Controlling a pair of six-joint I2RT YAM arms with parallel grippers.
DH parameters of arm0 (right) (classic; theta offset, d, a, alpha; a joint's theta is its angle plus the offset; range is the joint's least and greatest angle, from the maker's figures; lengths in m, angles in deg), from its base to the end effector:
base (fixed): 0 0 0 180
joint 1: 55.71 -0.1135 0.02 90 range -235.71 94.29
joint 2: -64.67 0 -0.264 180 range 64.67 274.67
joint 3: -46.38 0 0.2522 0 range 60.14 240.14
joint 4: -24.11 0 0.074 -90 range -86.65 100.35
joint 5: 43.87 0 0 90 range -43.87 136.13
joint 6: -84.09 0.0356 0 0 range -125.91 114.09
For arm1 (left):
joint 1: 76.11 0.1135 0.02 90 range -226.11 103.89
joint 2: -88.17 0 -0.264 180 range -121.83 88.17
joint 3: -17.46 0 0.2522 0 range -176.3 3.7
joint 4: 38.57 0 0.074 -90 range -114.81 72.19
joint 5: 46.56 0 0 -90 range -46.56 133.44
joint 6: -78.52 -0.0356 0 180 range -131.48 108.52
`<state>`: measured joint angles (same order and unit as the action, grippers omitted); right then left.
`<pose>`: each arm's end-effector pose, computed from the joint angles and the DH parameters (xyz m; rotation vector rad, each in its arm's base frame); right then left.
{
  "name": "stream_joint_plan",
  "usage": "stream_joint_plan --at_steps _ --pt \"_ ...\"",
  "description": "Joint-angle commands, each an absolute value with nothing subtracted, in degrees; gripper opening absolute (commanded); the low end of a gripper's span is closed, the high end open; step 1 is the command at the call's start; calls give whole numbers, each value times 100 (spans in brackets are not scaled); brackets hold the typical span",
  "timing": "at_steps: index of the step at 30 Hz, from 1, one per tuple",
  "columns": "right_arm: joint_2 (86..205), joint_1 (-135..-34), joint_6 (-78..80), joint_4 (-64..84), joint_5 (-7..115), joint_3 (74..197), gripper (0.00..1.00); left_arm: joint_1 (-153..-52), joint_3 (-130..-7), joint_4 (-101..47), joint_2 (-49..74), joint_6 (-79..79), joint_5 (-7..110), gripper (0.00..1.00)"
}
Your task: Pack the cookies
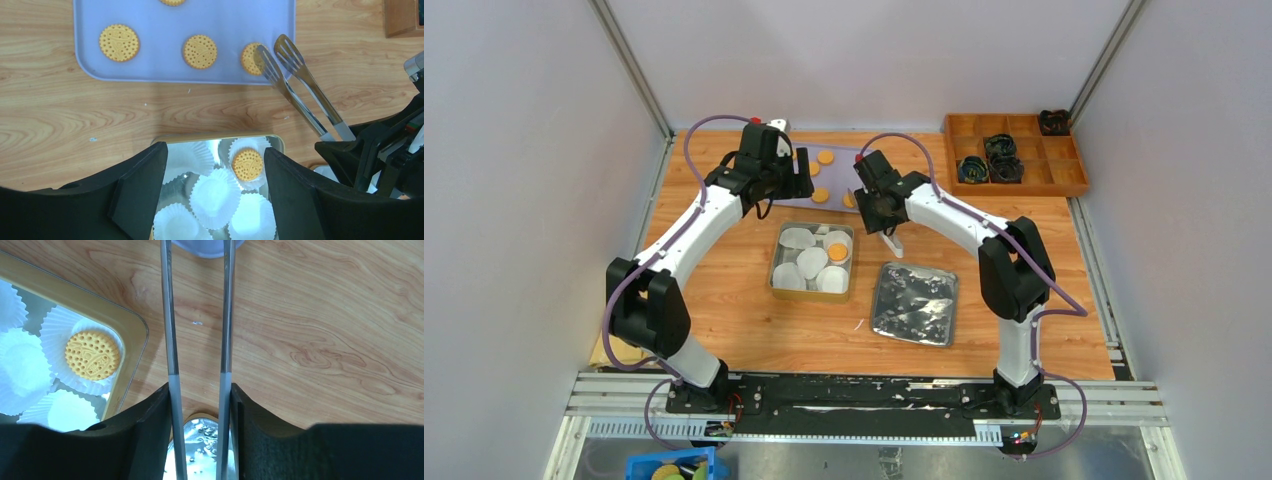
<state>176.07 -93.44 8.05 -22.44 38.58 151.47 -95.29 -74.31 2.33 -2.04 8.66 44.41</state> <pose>0.3453 0.2613 0.2445 -0.4596 2.4523 0.2172 0.3378 -0.1181 0.3149 -0.0100 2.2861 -0.3823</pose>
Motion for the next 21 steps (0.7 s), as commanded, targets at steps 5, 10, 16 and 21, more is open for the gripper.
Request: stream_joint_plan --at_steps 5,10,16,21 --pt "17553 -9464 708 -2348 3795 15314 65 -9493 -7510 220 -89 830 4499 77" --pt "17586 -9470 732 -2368 4002 15354 68 -9492 -7521 221 -94 830 4520 77" --pt "17648 -9468 818 -2366 3984 15361 68 -9492 -7514 233 -68 821 4500 77" --pt "17867 -9480 823 -2352 4122 15222 83 -9492 -7507 236 -82 827 4492 77"
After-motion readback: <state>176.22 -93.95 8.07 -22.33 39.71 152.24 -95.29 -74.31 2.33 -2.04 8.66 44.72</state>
